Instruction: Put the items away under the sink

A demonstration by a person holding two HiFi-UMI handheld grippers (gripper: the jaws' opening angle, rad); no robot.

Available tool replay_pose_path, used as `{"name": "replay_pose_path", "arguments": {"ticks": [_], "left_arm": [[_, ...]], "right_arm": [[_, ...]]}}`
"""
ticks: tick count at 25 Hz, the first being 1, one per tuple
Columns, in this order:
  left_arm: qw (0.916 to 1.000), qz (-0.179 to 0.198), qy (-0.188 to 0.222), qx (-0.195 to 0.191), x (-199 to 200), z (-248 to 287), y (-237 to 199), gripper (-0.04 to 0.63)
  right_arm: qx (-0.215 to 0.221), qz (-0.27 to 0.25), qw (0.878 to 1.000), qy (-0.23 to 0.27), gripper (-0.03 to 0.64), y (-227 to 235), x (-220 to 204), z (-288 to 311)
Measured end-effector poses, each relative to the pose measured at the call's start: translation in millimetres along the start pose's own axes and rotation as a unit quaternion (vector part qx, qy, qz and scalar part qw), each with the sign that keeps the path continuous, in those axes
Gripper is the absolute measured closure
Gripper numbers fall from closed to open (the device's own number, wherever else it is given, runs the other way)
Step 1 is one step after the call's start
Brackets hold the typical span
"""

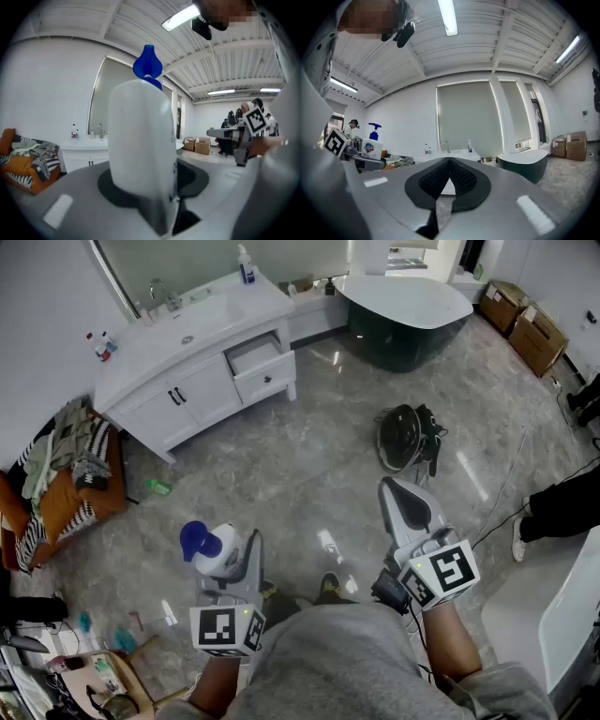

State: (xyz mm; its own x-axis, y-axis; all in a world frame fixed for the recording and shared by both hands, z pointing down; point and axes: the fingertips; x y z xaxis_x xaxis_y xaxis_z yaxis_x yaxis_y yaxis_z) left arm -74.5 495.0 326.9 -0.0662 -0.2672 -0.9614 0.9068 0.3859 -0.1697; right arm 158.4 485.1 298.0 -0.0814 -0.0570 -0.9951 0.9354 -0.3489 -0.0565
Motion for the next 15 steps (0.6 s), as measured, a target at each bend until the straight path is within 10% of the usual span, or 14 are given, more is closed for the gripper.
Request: {"name": "replay_pose_path", "arguments": {"ticks": [15], "left_arm": [[0.9982,0.016,0.022,0.054,18,6,15,0.407]], "right_arm": [[0.023,0.044,0.999,0.013,0.617,24,-8,-3]]}}
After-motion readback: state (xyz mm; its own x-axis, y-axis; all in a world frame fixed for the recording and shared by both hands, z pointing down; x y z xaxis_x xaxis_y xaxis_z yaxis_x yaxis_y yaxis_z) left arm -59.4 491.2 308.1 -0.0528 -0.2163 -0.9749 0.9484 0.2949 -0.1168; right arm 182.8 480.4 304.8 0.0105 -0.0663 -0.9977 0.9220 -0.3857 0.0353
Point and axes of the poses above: the fingertips, and each gripper's own axes: z forward along the fingers, y to its right, x out of its top, and after that the axes turned 8 degrees about -z, right-handed
